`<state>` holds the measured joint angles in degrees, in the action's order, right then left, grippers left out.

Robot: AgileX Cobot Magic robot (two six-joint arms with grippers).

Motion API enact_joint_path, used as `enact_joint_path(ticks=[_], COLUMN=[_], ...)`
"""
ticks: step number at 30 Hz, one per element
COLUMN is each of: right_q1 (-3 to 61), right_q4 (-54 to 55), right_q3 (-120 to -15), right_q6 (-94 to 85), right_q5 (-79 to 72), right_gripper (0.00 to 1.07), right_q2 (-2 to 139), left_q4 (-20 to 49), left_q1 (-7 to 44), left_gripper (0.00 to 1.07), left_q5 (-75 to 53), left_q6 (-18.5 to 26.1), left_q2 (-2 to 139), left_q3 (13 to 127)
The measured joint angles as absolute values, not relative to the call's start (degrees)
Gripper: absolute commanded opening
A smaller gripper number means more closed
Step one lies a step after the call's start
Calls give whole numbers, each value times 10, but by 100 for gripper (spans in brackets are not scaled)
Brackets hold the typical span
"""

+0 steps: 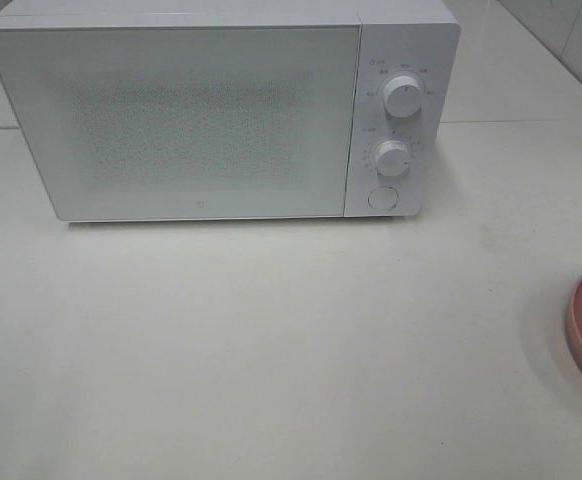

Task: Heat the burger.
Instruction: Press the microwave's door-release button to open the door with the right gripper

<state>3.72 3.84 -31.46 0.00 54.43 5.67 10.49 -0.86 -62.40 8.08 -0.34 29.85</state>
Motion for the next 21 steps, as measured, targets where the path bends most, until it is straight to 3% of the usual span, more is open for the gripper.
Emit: enact_joint_path(ticks=[21], right_q1=[37], right_q4=[38], right_q3=[-315], right_q6=[0], right_q5=[336], right_gripper=[75], right_q2=[238], left_q4=[105], left_q1=[-9], left_gripper=[98], left_q5=[-624], left_q6=[81], left_q2=[-3], left_q3=[299])
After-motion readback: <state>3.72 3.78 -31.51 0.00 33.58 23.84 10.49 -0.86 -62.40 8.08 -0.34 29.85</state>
